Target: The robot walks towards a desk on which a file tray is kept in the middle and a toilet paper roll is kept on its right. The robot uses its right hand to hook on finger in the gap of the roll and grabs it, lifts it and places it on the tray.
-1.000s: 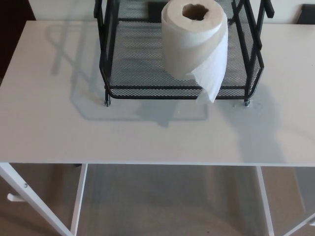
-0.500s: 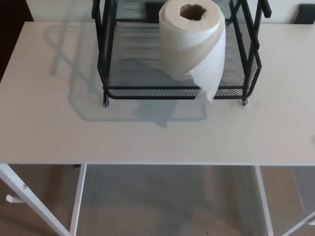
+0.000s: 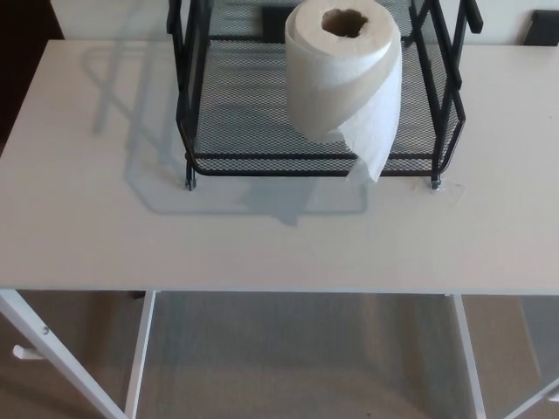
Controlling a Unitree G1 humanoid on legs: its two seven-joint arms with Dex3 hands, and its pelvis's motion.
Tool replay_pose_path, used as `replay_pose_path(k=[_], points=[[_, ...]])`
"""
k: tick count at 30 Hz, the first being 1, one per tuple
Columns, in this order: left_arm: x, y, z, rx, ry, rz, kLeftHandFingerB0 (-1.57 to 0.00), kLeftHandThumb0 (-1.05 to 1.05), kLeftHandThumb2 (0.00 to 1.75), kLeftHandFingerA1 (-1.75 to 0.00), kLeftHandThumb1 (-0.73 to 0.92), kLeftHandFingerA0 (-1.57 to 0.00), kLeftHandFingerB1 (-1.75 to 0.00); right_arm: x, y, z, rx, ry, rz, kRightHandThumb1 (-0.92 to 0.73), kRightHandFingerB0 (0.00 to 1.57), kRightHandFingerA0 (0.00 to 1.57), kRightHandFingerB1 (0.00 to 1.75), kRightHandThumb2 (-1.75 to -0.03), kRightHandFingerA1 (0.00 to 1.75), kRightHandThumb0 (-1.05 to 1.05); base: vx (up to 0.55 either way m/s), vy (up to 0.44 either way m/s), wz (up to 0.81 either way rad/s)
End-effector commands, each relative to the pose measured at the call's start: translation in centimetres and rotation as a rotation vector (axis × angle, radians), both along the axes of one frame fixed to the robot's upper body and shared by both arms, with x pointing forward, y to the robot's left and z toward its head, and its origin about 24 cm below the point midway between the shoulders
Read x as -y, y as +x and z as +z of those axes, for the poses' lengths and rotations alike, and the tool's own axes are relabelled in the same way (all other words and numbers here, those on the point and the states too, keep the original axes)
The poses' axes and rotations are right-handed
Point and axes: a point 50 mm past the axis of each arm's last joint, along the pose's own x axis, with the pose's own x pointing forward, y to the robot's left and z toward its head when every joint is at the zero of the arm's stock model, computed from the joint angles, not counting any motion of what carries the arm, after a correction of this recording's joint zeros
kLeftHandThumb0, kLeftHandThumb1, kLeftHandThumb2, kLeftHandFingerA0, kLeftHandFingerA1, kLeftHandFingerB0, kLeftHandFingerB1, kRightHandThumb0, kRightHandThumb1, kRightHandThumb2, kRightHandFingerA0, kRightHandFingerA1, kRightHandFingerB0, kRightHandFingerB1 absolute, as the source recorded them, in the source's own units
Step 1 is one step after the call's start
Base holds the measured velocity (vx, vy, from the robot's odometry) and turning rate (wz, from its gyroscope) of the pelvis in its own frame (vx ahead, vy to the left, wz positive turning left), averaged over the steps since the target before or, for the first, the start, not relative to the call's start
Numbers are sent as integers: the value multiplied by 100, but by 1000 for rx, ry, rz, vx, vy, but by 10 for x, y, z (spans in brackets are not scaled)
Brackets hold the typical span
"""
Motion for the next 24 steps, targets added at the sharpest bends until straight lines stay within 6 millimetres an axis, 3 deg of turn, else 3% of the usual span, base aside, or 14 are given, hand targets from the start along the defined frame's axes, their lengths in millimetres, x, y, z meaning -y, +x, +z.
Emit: replay_pose_path(k=[1,2,4,5,6,9,10,11,12,15,16,18,19,24], points=[[-12,5,12,23,49,27,-28,-70,65,-77,85,-38,-56,-22,3,-28,118,-30,-324,-51,3,5,49,-96,76,-88,0,0,0],[-12,4,12,18,56,8,-28,-71,66,-83,84,-40,-59,-18,-2,-26,98,-35,-220,-59,6,31,17,-96,84,-100,0,0,0],[-12,4,12,20,53,7,-28,-70,65,-78,84,-38,-58,-16,-8,-27,61,-98,-162,-68,2,63,39,-61,86,-91,0,0,0],[-12,4,12,16,52,10,-26,-71,66,-77,83,-38,-58,-14,-10,-29,128,-24,-270,-46,6,37,51,-83,91,-88,0,0,0],[-12,4,13,14,59,2,-25,-73,66,-83,82,-42,-60,-19,-5,-30,-26,-170,-152,-68,3,56,30,-109,91,-95,0,0,0],[-12,4,12,10,59,-3,-26,-71,65,-82,85,-39,-61,-23,-2,-27,-141,-251,-27,-67,4,42,28,-109,76,-85,0,0,0],[-12,4,12,10,61,-2,-28,-71,65,-82,85,-40,-60,-23,-9,-22,-188,-436,365,-60,8,27,49,-100,78,-78,0,0,0],[-12,3,13,11,59,-2,-27,-71,65,-79,86,-37,-60,-25,-6,-22,-217,-428,315,-77,17,65,45,-63,107,-84,0,0,0],[-12,5,13,7,61,-9,-28,-71,65,-71,86,-37,-59,-30,-3,-23,-212,-310,109,-52,18,88,49,-92,84,-76,0,0,0],[-13,7,14,2,64,-22,-28,-71,66,-69,87,-40,-57,-32,-4,-24,7,22,-229,-57,21,110,34,-58,80,-83,0,0,0],[-13,8,14,3,58,-23,-25,-72,66,-67,85,-40,-57,-32,-4,-25,47,80,-233,-40,21,67,46,-78,83,-72,0,0,0],[-13,11,15,-34,61,-63,-28,-73,67,-64,90,-50,-58,-33,-3,-30,97,160,-220,-43,20,64,47,-84,73,-82,0,0,0],[-12,11,15,-54,55,-94,-18,-61,112,-72,65,-52,-56,-35,-2,-30,-19,78,-70,-55,8,82,51,-98,72,-94,0,0,0],[-10,16,16,-64,33,-151,-27,-74,67,-64,91,-45,-56,-38,0,-28,-46,151,-49,-55,25,74,40,-57,58,-83,0,0,0]])
